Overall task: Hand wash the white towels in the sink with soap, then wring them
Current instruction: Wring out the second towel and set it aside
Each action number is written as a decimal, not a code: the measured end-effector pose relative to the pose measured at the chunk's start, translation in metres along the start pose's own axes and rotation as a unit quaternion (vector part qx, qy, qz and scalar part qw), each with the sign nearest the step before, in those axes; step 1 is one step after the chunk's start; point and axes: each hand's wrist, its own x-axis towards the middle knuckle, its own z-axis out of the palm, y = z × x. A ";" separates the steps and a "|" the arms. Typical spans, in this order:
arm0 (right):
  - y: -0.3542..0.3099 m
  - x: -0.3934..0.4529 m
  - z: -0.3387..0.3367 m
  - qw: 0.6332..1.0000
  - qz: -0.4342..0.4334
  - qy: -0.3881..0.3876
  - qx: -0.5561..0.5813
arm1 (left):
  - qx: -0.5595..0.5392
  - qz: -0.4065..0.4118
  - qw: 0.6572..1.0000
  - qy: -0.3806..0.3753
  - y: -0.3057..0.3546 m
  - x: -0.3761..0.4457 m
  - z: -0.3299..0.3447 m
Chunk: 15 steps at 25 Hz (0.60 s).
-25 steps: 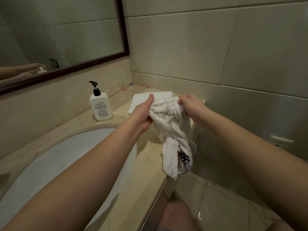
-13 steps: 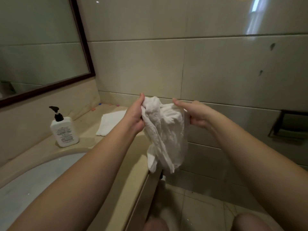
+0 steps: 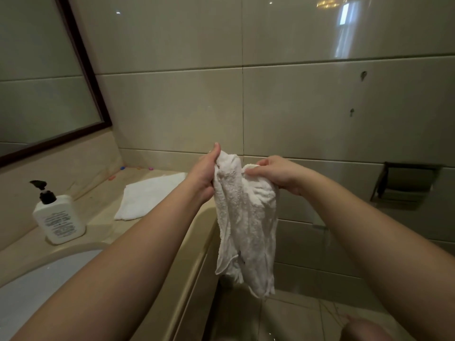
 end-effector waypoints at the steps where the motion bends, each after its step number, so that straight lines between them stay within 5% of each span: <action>1: 0.002 0.001 -0.001 0.999 -0.013 0.027 0.023 | -0.009 0.003 1.000 0.006 -0.002 0.002 0.001; 5: 0.012 0.009 -0.001 0.991 -0.042 0.083 0.101 | -0.005 0.009 1.000 0.010 -0.009 0.005 0.010; 11: 0.026 0.011 -0.003 0.999 -0.033 0.025 0.033 | 0.062 0.029 0.996 0.058 -0.021 0.014 0.009; 15: 0.027 0.015 -0.006 0.987 -0.009 0.071 0.146 | 0.126 0.050 0.986 0.092 -0.024 0.017 0.003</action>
